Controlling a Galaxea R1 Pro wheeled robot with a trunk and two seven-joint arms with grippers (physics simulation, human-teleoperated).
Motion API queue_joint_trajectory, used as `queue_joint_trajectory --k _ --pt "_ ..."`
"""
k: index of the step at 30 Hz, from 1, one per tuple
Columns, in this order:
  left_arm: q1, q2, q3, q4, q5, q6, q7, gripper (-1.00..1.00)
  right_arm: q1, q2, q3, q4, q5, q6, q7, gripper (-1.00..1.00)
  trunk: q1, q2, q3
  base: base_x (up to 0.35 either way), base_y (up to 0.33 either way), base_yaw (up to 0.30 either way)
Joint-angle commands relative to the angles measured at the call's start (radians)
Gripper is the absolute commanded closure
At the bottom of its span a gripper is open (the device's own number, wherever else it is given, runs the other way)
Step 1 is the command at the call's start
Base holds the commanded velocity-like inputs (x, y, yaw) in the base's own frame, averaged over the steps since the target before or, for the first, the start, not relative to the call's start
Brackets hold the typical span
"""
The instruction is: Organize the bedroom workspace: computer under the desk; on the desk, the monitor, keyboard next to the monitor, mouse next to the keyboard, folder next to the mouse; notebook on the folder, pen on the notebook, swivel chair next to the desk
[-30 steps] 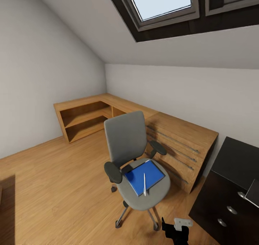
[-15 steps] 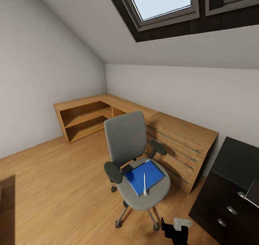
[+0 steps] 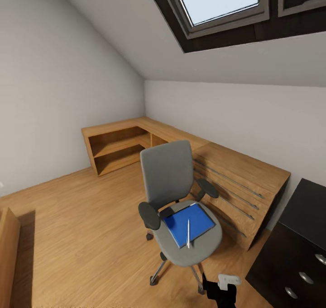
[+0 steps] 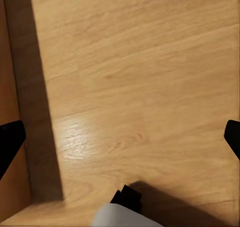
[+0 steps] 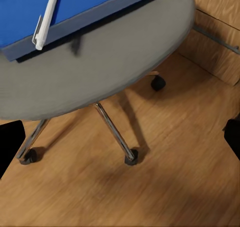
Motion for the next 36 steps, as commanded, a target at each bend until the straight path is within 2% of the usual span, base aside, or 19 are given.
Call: queue_joint_trajectory --k 1,17,18,19,21,22,23,24,25,26,28,29,32,36 --pt "-0.001 0.001 -0.008 0.0 0.011 -0.007 0.006 -1.0 -0.001 0.0 -0.006 0.002 0.001 -0.004 0.001 -1.0 0.0 -0.001 -0.001 0.0 -0.191 0.104" --pt "-0.001 -0.001 -0.012 -0.025 0.011 -0.009 0.005 -1.0 -0.001 -0.002 -0.006 0.001 0.001 -0.004 0.001 -1.0 0.0 -0.001 -0.001 0.0 -0.026 0.014" --pt "-0.001 -0.001 -0.013 -0.038 0.011 -0.009 0.005 -1.0 -0.001 -0.002 -0.006 0.001 0.001 -0.004 0.001 -1.0 0.0 -0.001 -0.001 0.0 0.0 0.0" --pt "-0.001 0.005 -0.007 -0.227 0.012 0.04 0.006 -1.0 -0.001 -0.005 -0.008 -0.02 -0.002 0.006 0.0 -1.0 0.0 -0.001 -0.001 0.0 0.0 0.0" --pt "-0.001 0.008 -0.005 -0.26 0.012 0.063 0.007 -1.0 -0.002 -0.005 -0.01 -0.035 -0.003 0.018 -0.002 -1.0 0.0 -0.001 -0.001 0.0 0.0 0.0" --pt "-0.001 0.02 0.017 -0.326 0.012 0.111 0.009 -1.0 -0.004 -0.004 -0.013 -0.091 -0.003 0.098 -0.008 -1.0 0.0 -0.001 -0.001 0.0 0.0 0.0" --pt "-0.001 0.024 0.031 -0.352 0.012 0.129 0.009 -1.0 -0.004 -0.004 -0.013 -0.117 -0.003 0.139 -0.01 -1.0 0.0 -0.001 -0.001 0.0 0.0 0.0" --pt "-0.001 0.03 0.069 -0.408 0.012 0.166 0.01 -1.0 -0.005 -0.003 -0.014 -0.179 -0.003 0.231 -0.015 -1.0 0.0 -0.001 -0.001 0.0 0.0 0.0" --pt "-0.001 0.032 0.091 -0.437 0.012 0.187 0.01 -1.0 -0.006 -0.002 -0.014 -0.215 -0.003 0.279 -0.016 -1.0 0.0 -0.001 -0.001 0.0 0.0 0.0" --pt "-0.001 0.034 0.137 -0.497 0.012 0.233 0.01 -1.0 -0.006 -0.002 -0.014 -0.291 -0.003 0.376 -0.019 -1.0 0.0 -0.001 -0.001 0.0 0.0 0.0" --pt "-0.001 0.035 0.182 -0.559 0.011 0.285 0.01 -1.0 -0.006 -0.001 -0.014 -0.369 -0.003 0.473 -0.02 -1.0 0.0 -0.001 -0.001 0.0 0.0 0.0" --pt "0.0 0.036 0.221 -0.62 0.011 0.341 0.011 -1.0 -0.007 -0.001 -0.015 -0.441 -0.003 0.566 -0.021 -1.0 0.0 -0.001 -0.001 0.0 0.0 0.0" --pt "-0.001 0.036 0.267 -0.702 0.011 0.422 0.013 -1.0 -0.008 0.001 -0.015 -0.526 -0.004 0.688 -0.022 -1.0 0.0 -0.001 -0.001 0.0 0.0 0.0" --pt "-0.001 0.037 0.307 -0.769 0.011 0.503 0.014 -1.0 -0.017 0.003 -0.015 -0.588 -0.003 0.802 -0.023 -1.0 0.0 -0.001 -0.001 0.0 0.0 0.0"
